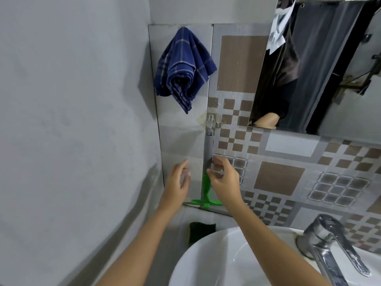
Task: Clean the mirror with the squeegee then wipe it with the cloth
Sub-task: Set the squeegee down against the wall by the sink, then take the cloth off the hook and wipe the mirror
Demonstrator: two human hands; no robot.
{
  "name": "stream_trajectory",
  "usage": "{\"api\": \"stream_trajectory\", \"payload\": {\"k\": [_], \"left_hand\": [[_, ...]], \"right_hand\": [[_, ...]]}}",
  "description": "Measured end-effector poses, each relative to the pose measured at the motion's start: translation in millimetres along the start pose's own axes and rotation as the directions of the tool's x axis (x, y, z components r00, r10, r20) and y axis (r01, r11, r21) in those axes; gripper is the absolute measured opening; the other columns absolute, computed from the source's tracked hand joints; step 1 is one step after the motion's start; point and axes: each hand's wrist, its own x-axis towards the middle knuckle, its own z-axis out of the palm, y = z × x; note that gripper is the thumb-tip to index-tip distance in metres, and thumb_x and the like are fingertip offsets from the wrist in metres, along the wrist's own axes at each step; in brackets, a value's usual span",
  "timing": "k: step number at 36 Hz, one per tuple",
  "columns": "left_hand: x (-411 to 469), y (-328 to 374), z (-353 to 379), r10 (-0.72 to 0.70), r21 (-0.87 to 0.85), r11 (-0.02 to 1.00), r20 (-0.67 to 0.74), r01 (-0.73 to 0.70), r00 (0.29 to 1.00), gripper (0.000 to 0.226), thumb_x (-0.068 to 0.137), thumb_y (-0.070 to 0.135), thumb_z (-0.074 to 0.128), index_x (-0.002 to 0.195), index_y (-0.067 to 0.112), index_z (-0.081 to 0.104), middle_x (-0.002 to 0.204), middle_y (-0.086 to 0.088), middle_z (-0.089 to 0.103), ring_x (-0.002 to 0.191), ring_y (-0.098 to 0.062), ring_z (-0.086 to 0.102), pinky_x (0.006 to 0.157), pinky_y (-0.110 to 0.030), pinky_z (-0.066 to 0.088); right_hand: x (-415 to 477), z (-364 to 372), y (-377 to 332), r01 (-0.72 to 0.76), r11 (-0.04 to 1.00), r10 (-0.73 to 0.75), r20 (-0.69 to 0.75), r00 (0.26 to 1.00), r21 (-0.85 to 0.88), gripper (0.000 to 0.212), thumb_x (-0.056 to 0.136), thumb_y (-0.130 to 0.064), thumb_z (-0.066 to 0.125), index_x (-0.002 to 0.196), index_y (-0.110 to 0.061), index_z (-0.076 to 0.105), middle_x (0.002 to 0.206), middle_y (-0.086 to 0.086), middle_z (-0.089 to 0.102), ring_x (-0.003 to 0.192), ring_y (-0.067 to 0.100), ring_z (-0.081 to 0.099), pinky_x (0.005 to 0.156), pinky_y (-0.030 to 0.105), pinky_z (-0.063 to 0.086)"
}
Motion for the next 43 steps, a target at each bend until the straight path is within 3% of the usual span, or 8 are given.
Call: {"api": "stream_trajectory", "payload": {"k": [3,7,12,15,22,27,33,43], "left_hand": [[39,29,-37,0.135,0.032,0.991,-0.288,-0.132,0.948,0.023,0.094,0.006,0.049,0.116,0.007,0.055,0.101,-0.010,0.055,0.092,0.004,0.051,0.085,-0.014,0.043],[97,85,-83,0.213,-0.009,0.971,-0.432,-0.240,0.876,0.022,0.095,0.006,0.046,0.116,0.003,0.054,0.103,-0.009,0.052,0.092,0.007,0.049,0.084,-0.008,0.039],[153,143,-122,0.275,-0.033,0.953,-0.316,-0.301,0.908,0.030,0.097,0.014,0.045,0.126,0.007,0.049,0.115,0.000,0.053,0.095,0.005,0.051,0.087,-0.006,0.041],[183,150,-127,0.331,0.031,0.943,-0.188,-0.331,0.925,0.034,0.096,0.018,0.048,0.130,0.014,0.047,0.124,-0.001,0.054,0.104,0.000,0.051,0.088,-0.003,0.038],[217,140,-127,0.422,0.064,0.906,-0.050,-0.419,0.905,0.038,0.093,0.009,0.052,0.131,0.014,0.050,0.130,-0.002,0.049,0.121,-0.012,0.047,0.106,-0.035,0.039],[218,139,-127,0.433,0.010,0.901,-0.035,-0.433,0.901,0.038,0.092,0.013,0.055,0.130,0.013,0.051,0.129,-0.002,0.048,0.120,-0.012,0.047,0.105,-0.029,0.039],[221,146,-126,0.471,0.078,0.881,-0.042,-0.467,0.881,0.037,0.092,0.025,0.056,0.126,0.013,0.054,0.124,0.002,0.050,0.113,-0.006,0.046,0.100,-0.011,0.034],[205,201,-128,0.533,0.027,0.846,-0.063,-0.532,0.844,0.033,0.093,0.027,0.054,0.125,0.019,0.052,0.124,0.006,0.056,0.112,-0.003,0.049,0.091,-0.002,0.032]], "right_hand": [[10,-8,-36,0.082,0.996,-0.079,-0.095,0.992,0.026,0.035,0.085,-0.015,0.063,0.118,-0.016,0.052,0.111,-0.004,0.056,0.101,0.007,0.052,0.088,0.019,0.046],[33,-18,-104,0.291,0.954,-0.275,-0.174,0.946,0.072,0.029,0.088,-0.020,0.060,0.116,-0.015,0.053,0.109,-0.001,0.057,0.100,0.012,0.054,0.086,0.025,0.048],[66,-29,-178,0.400,0.907,-0.356,-0.265,0.896,0.131,0.028,0.089,-0.024,0.057,0.115,-0.015,0.054,0.106,0.001,0.059,0.097,0.009,0.056,0.078,0.011,0.045],[86,-29,-195,0.345,0.925,-0.307,-0.222,0.926,0.162,0.032,0.089,-0.031,0.057,0.117,-0.016,0.052,0.108,0.001,0.059,0.098,0.011,0.056,0.083,0.019,0.047],[102,-27,-201,0.317,0.947,-0.311,-0.094,0.946,0.047,0.038,0.086,-0.029,0.062,0.118,-0.011,0.053,0.099,-0.001,0.058,0.088,0.010,0.055,0.068,0.010,0.041],[111,-42,-210,0.322,0.944,-0.326,-0.052,0.944,-0.073,0.032,0.085,-0.017,0.064,0.115,-0.009,0.059,0.097,0.001,0.062,0.079,0.007,0.055,0.061,0.005,0.039],[117,-77,-236,0.352,0.911,-0.366,-0.028,0.930,-0.214,0.017,0.085,-0.006,0.058,0.099,-0.009,0.067,0.091,0.006,0.067,0.087,0.020,0.061,0.080,0.030,0.050],[96,-143,-279,0.437,0.885,-0.446,-0.021,0.895,-0.160,0.022,0.089,-0.005,0.053,0.103,-0.011,0.068,0.093,0.005,0.069,0.093,0.022,0.064,0.090,0.039,0.051]]}}
